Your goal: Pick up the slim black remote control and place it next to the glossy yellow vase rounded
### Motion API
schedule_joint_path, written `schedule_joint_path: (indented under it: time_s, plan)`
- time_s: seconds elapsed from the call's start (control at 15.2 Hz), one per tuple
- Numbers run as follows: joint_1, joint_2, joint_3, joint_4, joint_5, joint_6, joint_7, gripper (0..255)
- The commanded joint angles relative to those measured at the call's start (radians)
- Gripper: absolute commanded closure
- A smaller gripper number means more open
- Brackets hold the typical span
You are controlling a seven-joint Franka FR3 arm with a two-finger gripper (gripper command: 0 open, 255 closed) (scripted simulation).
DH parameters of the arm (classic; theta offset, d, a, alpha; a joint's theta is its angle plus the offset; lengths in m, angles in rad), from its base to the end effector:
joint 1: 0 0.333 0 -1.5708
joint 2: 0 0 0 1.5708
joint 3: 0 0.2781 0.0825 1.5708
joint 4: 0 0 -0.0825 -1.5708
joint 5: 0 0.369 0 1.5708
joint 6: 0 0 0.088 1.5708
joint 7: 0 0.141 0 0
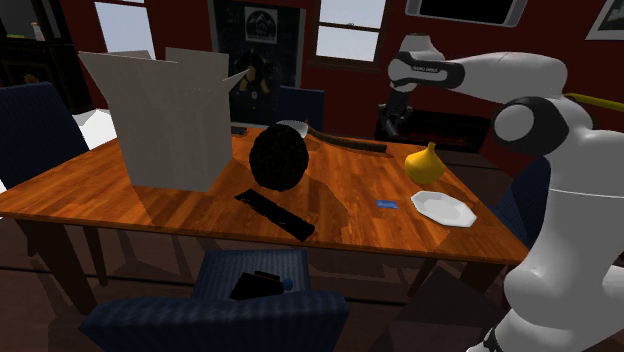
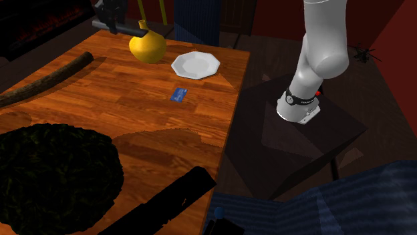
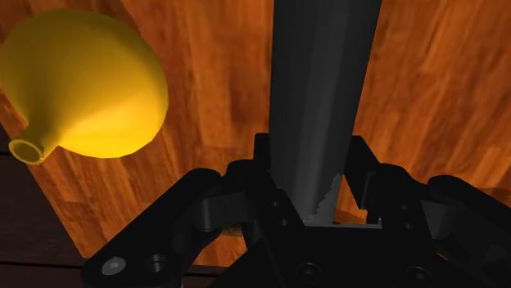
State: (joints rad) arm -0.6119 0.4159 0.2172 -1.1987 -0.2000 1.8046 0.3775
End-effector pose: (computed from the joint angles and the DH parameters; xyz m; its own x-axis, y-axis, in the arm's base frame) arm 0.6000 -0.3045 0.5040 0.7009 -0.6772 0.2237 -0.6998 -0.7136 0.0323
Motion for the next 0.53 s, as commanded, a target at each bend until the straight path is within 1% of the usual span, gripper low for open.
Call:
schedule_joint_path:
  time_s: [0.0, 0.13, 0.46]
  plan:
    - [-0.008, 0.091, -0.011, 0.142, -0.005, -0.046, -0.038, 255]
    - [-0.012, 0.192, -0.022, 0.305, -0.01, -0.105, -0.075, 255]
    - [-0.027, 0.152, -0.02, 0.171, -0.006, -0.011, -0.064, 255]
